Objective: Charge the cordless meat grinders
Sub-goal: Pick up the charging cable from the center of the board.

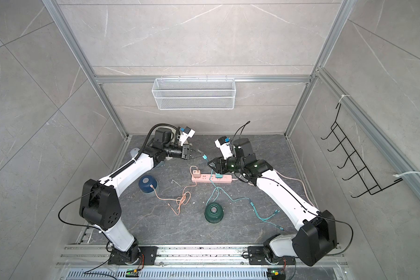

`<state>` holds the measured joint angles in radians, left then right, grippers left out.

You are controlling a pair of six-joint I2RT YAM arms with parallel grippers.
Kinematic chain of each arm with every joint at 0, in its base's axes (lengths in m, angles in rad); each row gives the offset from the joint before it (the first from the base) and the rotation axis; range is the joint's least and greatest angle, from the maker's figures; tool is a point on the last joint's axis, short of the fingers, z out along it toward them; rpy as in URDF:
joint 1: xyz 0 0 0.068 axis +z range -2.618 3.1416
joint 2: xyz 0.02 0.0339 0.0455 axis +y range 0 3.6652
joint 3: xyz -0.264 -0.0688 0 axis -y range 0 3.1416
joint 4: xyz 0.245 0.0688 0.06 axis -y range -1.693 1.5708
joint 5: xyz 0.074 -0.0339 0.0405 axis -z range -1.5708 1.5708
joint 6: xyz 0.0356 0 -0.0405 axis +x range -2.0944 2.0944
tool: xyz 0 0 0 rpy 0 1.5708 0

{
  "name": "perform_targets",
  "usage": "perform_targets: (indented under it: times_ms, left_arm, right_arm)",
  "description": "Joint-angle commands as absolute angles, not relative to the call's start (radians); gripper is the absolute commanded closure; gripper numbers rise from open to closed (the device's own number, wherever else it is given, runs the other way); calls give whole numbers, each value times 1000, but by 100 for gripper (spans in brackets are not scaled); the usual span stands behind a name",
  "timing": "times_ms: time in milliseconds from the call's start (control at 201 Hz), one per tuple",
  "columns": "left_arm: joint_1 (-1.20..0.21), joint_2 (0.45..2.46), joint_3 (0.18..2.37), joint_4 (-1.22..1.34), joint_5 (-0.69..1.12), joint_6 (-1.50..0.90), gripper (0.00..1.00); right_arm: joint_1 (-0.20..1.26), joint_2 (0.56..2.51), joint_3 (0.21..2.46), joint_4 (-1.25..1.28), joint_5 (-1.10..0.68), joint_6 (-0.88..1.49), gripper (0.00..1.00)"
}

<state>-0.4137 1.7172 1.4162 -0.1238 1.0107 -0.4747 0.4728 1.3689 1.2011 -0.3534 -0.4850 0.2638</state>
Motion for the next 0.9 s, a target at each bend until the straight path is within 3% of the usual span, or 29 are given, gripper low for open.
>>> perform_targets:
  times_ms: [0, 204, 349, 503, 897]
  left_arm:
    - [-403, 1661, 1415, -69, 900, -599, 100]
    - [-402, 1658, 1371, 127, 770, -856, 100]
    - [-400, 1637, 1331, 199, 695, -952, 100]
    - [-403, 1631, 1261, 441, 666, -1115, 100]
    - [-417, 1576, 1160, 673, 662, -1377, 100]
  right_arm:
    - [474, 1313, 1183, -263, -449, 457, 55]
    - [574, 1308, 1114, -28, -367, 763, 56]
    - [646, 1294, 1052, 82, -225, 869, 56]
    - [672, 1337, 983, 247, -159, 988, 58]
    - [672, 1406, 866, 719, 19, 1078, 59]
